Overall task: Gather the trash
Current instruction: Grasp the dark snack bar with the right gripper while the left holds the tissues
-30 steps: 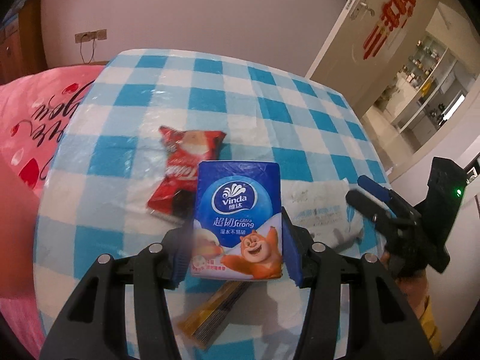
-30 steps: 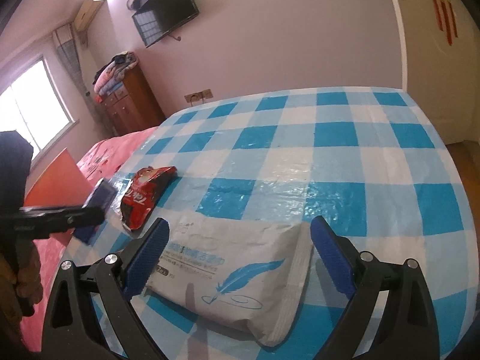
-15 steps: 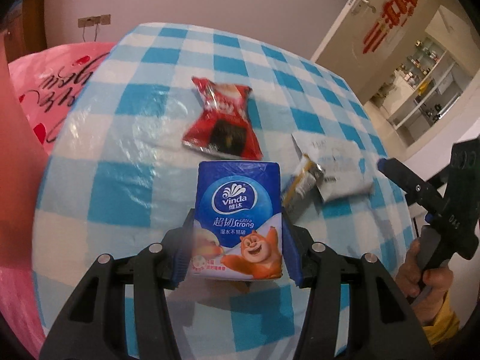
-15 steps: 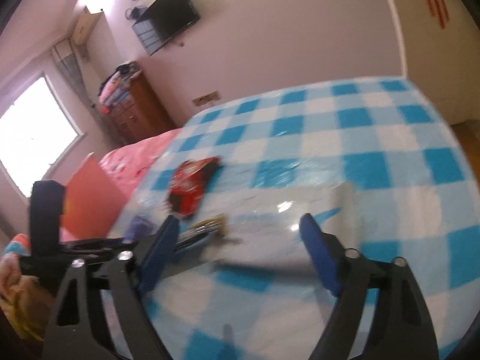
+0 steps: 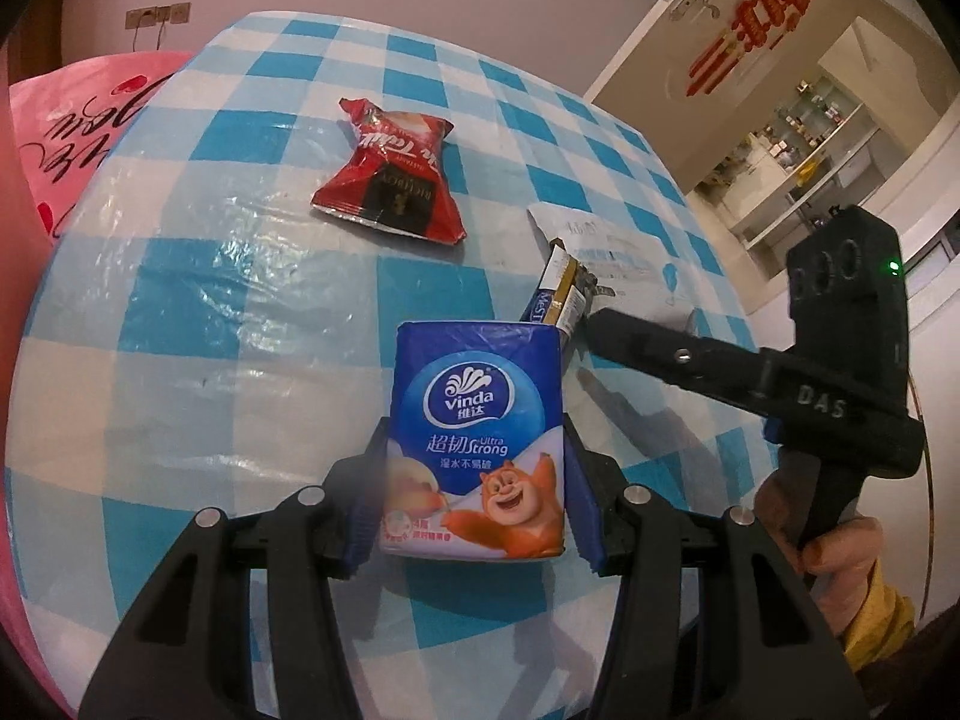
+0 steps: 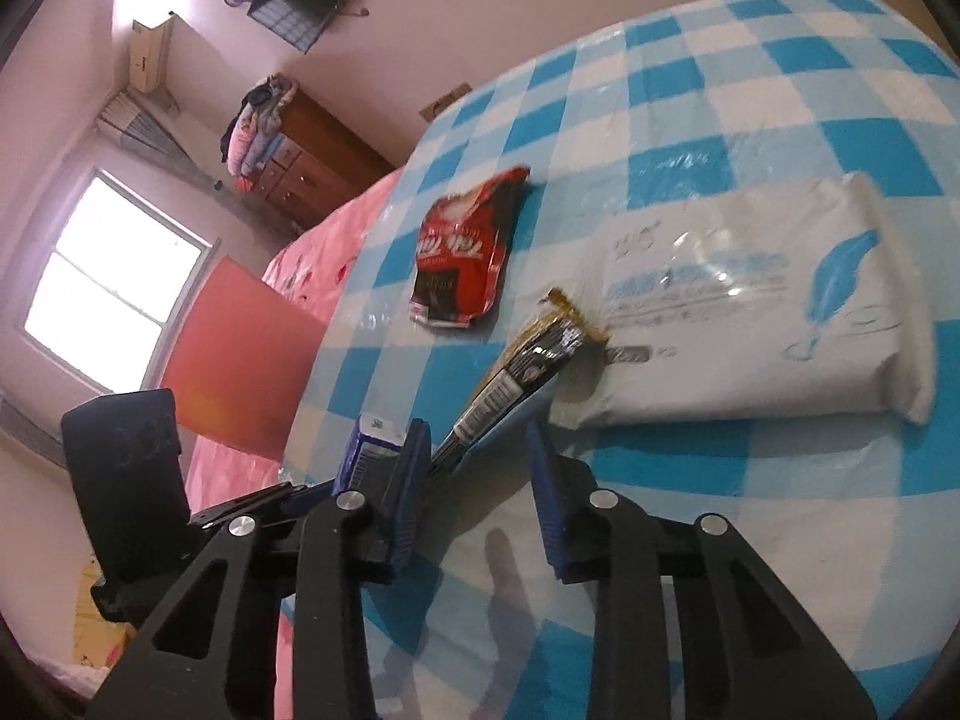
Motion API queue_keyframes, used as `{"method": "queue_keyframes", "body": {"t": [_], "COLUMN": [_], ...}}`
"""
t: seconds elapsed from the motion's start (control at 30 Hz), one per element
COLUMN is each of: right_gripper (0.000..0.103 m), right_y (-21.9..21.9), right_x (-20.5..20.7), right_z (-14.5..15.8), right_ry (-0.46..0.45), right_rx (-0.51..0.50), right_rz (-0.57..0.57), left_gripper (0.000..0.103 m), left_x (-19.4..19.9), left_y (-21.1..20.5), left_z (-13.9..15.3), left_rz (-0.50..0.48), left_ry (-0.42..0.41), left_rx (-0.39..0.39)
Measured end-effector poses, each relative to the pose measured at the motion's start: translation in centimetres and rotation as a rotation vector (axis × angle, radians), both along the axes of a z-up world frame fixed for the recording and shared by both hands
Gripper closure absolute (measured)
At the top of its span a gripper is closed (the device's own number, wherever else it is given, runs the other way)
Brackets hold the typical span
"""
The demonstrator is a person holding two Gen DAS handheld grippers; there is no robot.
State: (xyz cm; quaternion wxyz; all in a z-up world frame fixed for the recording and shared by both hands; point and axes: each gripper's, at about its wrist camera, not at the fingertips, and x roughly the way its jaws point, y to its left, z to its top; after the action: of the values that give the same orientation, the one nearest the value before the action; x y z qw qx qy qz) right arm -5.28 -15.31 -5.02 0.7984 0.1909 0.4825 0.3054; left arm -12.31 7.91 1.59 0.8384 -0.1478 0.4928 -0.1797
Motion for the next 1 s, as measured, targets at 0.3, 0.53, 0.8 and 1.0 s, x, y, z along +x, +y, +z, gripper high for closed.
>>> {"method": "queue_keyframes", "body": {"t": [0.3,0.53,0.8,1.0], "right_gripper": [0.069,0.074,0.083,0.087], "right_y": [2.5,3.7,3.7,3.7], "right_x": [0.8,1.1,1.1,0.7], "right_z": [-0.5,-0.6,-0.8,-0.2], "right_ry": [0.000,-0.048,-0.066,-0.078], "right_rx": [-0.048,-0.132,-0.142,-0.114], "right_rz": [-0.011,-0.024,-0.032,-0.026], "left_gripper": [0.050,0.050,0.050,0.050], "left_x": [-0.4,-0.8,-1.1,-1.4], "left_y": [1.0,1.3,2.1,2.4], "left_z": [-0.6,-0.6,-0.4,0.1], "left_rz": [0.002,-0.004,0.008,0.012], "left_ry": [0.001,-0.007,-0.025,-0.041], "left_rx": [-0.039,-0.057,-0.058,-0.058]}}
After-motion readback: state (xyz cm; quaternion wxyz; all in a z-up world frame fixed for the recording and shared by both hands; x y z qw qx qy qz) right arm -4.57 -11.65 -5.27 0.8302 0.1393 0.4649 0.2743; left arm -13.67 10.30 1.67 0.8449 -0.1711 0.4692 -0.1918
